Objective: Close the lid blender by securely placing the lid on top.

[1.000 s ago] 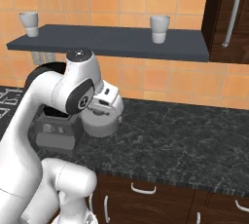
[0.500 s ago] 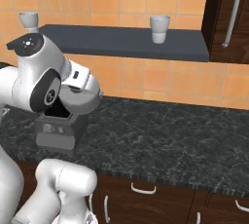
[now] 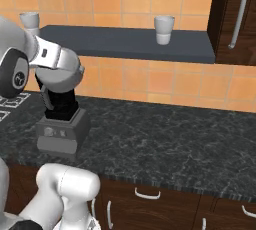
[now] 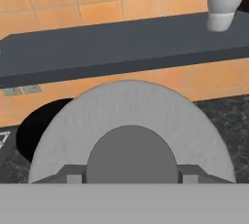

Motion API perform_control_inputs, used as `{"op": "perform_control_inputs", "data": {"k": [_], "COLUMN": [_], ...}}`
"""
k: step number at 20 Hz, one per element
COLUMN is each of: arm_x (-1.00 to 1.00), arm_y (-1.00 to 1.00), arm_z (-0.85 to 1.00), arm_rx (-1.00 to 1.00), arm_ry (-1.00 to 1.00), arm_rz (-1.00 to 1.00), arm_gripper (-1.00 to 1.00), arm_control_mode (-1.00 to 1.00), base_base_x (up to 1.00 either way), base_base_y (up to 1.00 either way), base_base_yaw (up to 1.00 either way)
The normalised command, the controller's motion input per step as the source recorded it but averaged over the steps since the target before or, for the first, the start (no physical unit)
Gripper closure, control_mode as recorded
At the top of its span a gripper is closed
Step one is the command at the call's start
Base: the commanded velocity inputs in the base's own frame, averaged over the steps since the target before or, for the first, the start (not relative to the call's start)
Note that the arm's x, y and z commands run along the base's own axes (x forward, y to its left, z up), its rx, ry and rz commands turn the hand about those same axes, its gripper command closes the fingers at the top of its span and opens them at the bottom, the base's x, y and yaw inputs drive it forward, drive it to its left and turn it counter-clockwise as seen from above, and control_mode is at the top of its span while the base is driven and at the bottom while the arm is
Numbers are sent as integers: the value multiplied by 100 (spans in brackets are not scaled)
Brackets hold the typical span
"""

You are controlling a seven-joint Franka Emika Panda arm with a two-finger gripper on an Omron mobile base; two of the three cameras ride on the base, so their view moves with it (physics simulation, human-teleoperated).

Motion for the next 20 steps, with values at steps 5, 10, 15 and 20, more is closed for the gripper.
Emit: {"op": "perform_control_inputs", "data": {"k": [5,10,15,20], "arm_x": [55,95,82,36], "arm_y": [52,48,58,39], "arm_z": [10,-26,-8,1], "arm_rx": [1,1,0,0], "arm_ry": [5,25,22,10], "arm_rz": [5,6,3,-1], "arm_gripper": [100,100,100,100], "arm_control_mode": [-100,-100,-100,-100], "base_base_x": [0,0,0,0], "base_base_y": [0,0,0,0], "base_base_yaw": [0,0,0,0]}}
